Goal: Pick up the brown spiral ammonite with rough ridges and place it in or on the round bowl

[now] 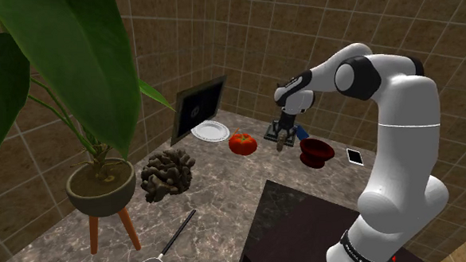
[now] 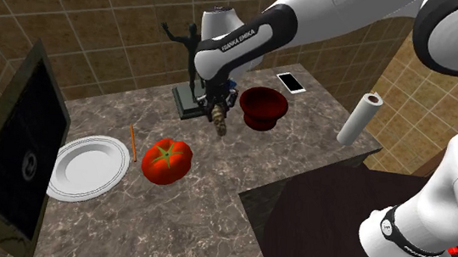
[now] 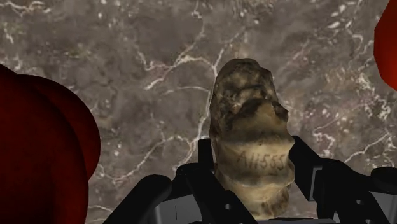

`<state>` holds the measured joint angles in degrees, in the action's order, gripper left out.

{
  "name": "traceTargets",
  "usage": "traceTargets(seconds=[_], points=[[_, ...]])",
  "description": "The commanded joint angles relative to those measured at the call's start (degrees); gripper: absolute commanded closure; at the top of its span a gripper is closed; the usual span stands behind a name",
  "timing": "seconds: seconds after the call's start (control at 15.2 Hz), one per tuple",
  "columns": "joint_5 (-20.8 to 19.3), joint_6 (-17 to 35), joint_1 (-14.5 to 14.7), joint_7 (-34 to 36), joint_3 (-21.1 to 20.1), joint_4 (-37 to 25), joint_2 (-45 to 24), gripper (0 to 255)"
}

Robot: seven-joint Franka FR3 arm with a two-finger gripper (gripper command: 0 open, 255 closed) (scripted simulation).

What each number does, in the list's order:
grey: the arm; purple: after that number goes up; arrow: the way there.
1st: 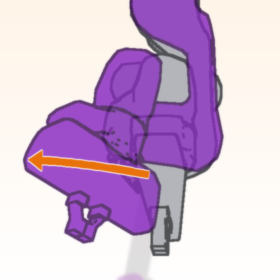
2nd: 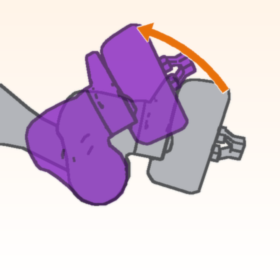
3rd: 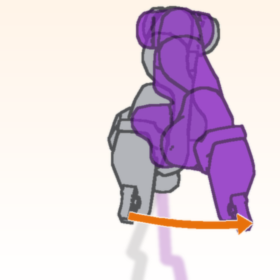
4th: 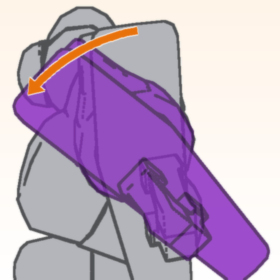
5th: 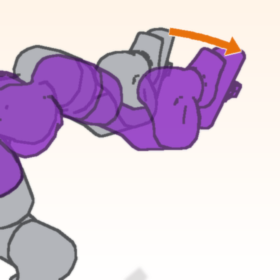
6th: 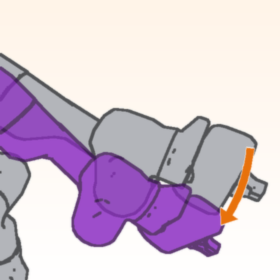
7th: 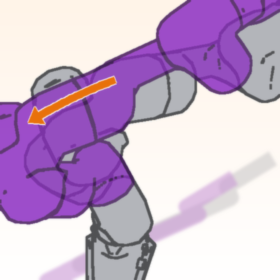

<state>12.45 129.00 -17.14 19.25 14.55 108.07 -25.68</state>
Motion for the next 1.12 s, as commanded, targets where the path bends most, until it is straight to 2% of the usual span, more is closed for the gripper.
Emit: traceTargets(seconds=[0.0,1.06], points=[[-0.4,-1.1,0.2,0.3,0.2,-0.1,1.1,255],[-3.1,-11.0,0.9,2.5,1.4,-3.9,7.5,255]])
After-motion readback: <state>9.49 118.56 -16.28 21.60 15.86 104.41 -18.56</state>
